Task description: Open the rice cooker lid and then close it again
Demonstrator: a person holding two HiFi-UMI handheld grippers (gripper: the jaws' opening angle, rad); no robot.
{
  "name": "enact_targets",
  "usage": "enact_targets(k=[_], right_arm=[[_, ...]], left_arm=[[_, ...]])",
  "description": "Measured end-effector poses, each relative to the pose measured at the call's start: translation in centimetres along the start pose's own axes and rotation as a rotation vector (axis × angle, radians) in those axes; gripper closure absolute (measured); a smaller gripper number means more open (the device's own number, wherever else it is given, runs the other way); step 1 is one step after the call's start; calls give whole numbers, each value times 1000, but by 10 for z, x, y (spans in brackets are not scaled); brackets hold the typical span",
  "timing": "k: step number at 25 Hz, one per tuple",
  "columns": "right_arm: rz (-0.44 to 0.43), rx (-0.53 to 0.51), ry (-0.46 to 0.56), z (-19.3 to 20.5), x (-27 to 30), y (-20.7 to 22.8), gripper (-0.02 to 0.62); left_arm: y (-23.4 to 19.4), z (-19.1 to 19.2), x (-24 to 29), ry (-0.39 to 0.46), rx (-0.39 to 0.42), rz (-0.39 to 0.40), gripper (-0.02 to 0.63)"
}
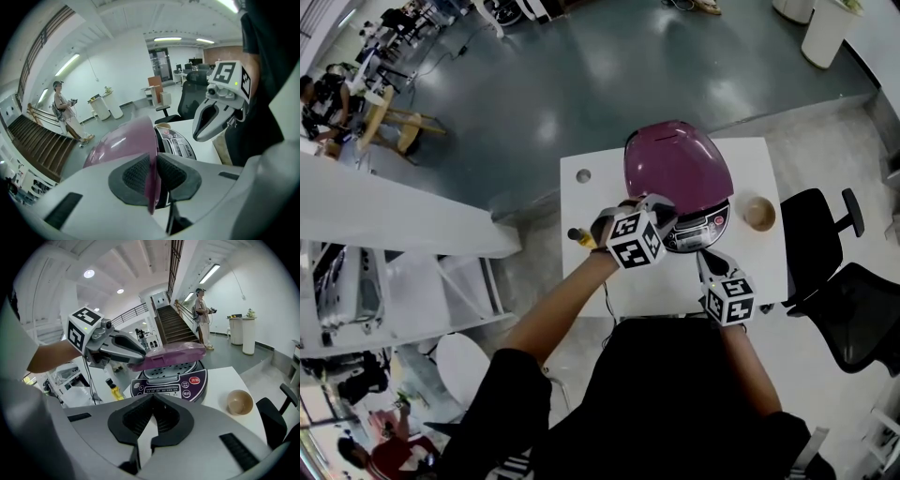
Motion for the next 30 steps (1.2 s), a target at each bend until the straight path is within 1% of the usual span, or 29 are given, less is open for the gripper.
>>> enact_targets(k=[4, 9, 16, 20, 23, 30], right_arm=[[-4, 1, -6, 1, 4, -2, 595], [-9, -1, -13, 5, 3, -2, 595], [-13, -8, -22, 3, 1, 0, 595], [-24, -23, -36, 5, 2, -1, 595], [-35, -43, -49, 6, 3, -2, 595], [-52, -48, -52, 3, 9, -1, 595]], left_arm=[[2, 4, 2, 7, -12, 9, 555], [6, 9, 7, 25, -55, 18, 555], [14, 21, 16, -5, -72, 33, 557], [17, 27, 20, -12, -96, 45, 560], [18, 28, 22, -21, -112, 55, 561], [20, 31, 25, -39, -120, 65, 565]])
Point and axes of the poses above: the fingertips, and each gripper's own axes: x forward along the fingers, y to its right, z out of its underside, the point moved 1 cm from there along -x, backward along the fingers, and after that the axes turned 12 degrees about y, right-handed, at the moved point
